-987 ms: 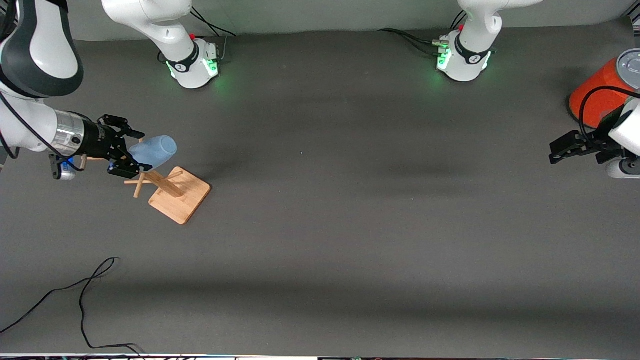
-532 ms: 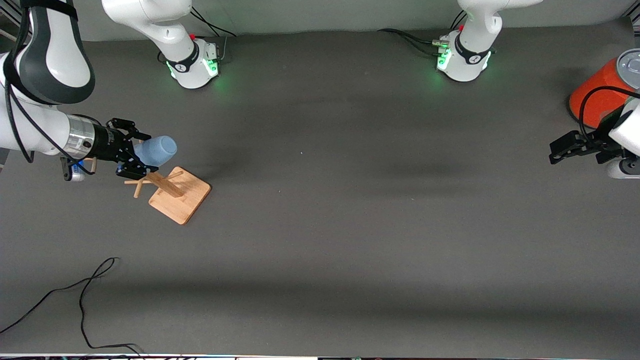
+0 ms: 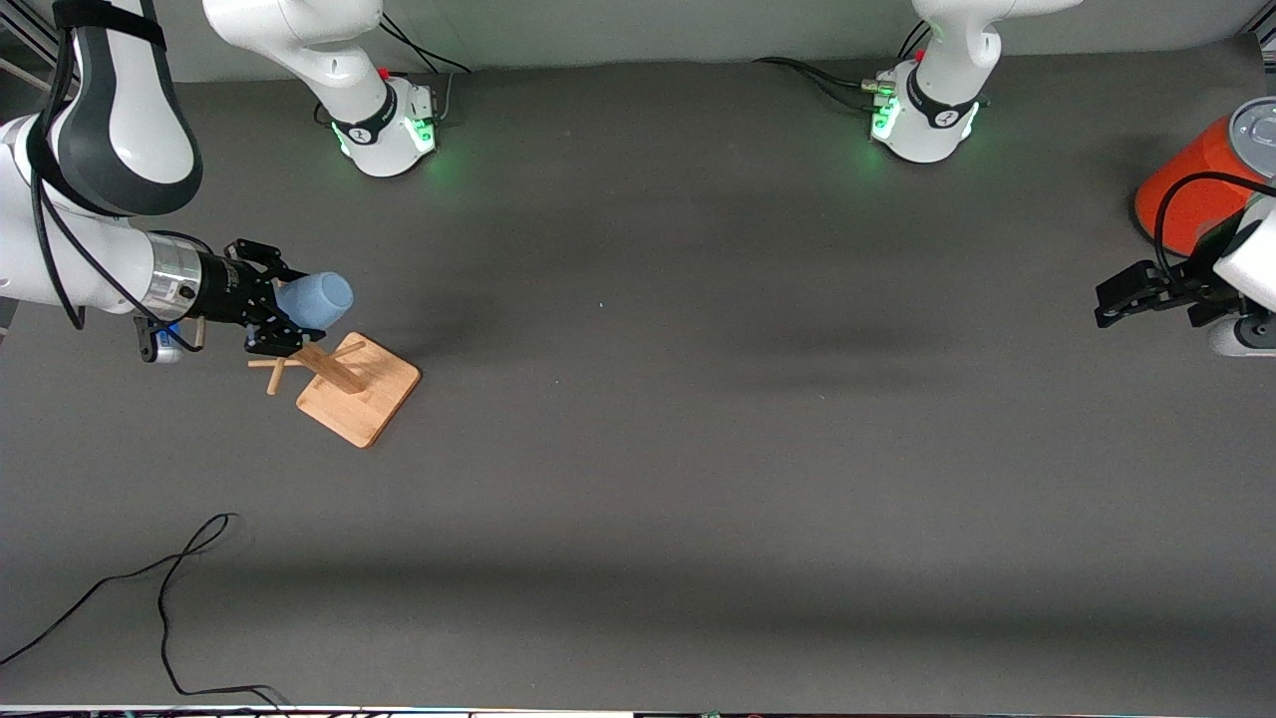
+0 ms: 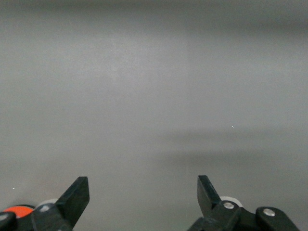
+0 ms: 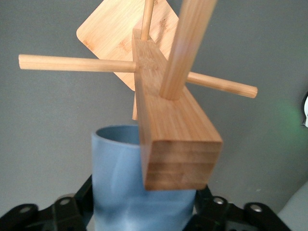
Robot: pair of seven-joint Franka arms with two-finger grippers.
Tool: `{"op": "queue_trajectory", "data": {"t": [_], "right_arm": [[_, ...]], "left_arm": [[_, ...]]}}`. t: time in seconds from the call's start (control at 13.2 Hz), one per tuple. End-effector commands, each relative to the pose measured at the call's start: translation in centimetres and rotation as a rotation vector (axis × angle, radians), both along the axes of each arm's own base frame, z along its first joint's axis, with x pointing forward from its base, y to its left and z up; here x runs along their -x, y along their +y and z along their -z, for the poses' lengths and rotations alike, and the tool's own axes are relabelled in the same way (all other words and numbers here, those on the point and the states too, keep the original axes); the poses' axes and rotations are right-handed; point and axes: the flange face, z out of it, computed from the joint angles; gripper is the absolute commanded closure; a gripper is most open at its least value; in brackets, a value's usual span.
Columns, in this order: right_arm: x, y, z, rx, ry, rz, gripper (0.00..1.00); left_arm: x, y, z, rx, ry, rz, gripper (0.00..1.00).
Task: Rotate and upright cup with both arms
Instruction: 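Close the right gripper around the blue cup's body on the peg, then pull the blue cup off the peg with the right gripper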
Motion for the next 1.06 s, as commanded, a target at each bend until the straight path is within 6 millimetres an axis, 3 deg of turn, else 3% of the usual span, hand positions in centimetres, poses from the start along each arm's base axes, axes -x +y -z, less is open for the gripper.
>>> {"op": "queue_trajectory", "data": {"t": [0.0,0.23,0.61,0.99], "right_arm": [[-0.4,0.4,-0.2,-0.017,-0.015,0.017,0.46],[-0.7,0.6,-1.1,-0.028,-0.021,0.030,0.52],[-0.9,1.1,-3.1,-0.065,-0.027,0.032,0.52],[-0.8,3.5,-5.1,-0.090,-0.029,0.081,0.52]], "left_arm": [[-0.2,0.0,-0.3,0.010,-0.010,-0.001,0.00],[-0.2,-0.3,-0.7,0.009,-0.021,0.008,0.00],[-0.2,-0.1,-0.8,0.010,-0.019,0.006,0.00],[-0.1,0.0,-0.9,0.008,-0.016,0.005,0.00]]}}
